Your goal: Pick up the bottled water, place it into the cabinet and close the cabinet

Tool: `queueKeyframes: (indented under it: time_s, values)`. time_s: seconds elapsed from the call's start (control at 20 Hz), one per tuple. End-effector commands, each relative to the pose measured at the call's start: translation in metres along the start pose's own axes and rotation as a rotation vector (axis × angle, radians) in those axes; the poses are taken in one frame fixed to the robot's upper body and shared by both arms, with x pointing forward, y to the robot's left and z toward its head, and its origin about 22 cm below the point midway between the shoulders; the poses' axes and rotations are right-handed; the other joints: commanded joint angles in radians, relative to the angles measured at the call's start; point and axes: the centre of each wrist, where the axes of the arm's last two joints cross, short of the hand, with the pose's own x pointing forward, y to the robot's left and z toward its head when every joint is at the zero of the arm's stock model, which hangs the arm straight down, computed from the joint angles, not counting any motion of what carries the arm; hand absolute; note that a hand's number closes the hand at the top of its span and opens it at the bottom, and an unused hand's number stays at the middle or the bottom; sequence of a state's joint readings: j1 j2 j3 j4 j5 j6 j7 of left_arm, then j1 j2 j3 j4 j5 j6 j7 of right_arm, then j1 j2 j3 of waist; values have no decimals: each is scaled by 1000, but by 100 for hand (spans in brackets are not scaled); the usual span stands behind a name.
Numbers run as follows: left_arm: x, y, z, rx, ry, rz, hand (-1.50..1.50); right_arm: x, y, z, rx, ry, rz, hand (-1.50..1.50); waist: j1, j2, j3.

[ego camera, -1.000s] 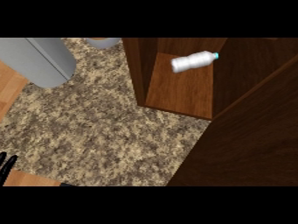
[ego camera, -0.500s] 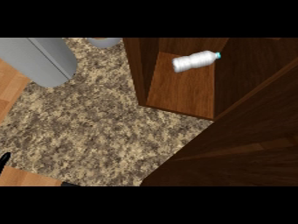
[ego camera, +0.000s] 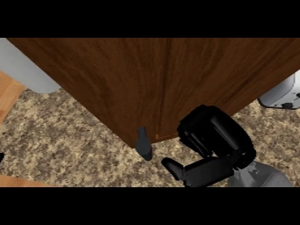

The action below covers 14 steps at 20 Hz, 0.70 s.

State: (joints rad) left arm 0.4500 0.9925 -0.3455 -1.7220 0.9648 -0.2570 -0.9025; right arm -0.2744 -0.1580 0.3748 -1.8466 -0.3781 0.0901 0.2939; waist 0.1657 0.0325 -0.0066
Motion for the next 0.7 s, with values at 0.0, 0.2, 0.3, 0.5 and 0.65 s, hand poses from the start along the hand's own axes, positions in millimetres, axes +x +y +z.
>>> queueKeyframes:
  time_s: [0.0, 0.2, 0.3, 0.5, 0.65]
  values:
    - [2, 5, 4, -4, -14, 40, -150, 5, -6, -60, -131, 19, 0, 150, -21, -9, 2]
    - [1, 14, 8, 7, -17, 34, -150, 18, -34, -105, -155, 58, 38, 150, -41, -6, 3]
    - [6, 11, 3, -9, -27, 36, -150, 14, -44, -116, -189, 70, 45, 150, -39, -6, 5]
    - [8, 10, -2, 1, -33, 42, -150, 11, -45, -129, -188, 73, 65, 150, -57, -8, 6]
    - [3, -3, 1, -7, -44, 63, -150, 12, -47, -134, -178, 76, 49, 150, -63, -14, 7]
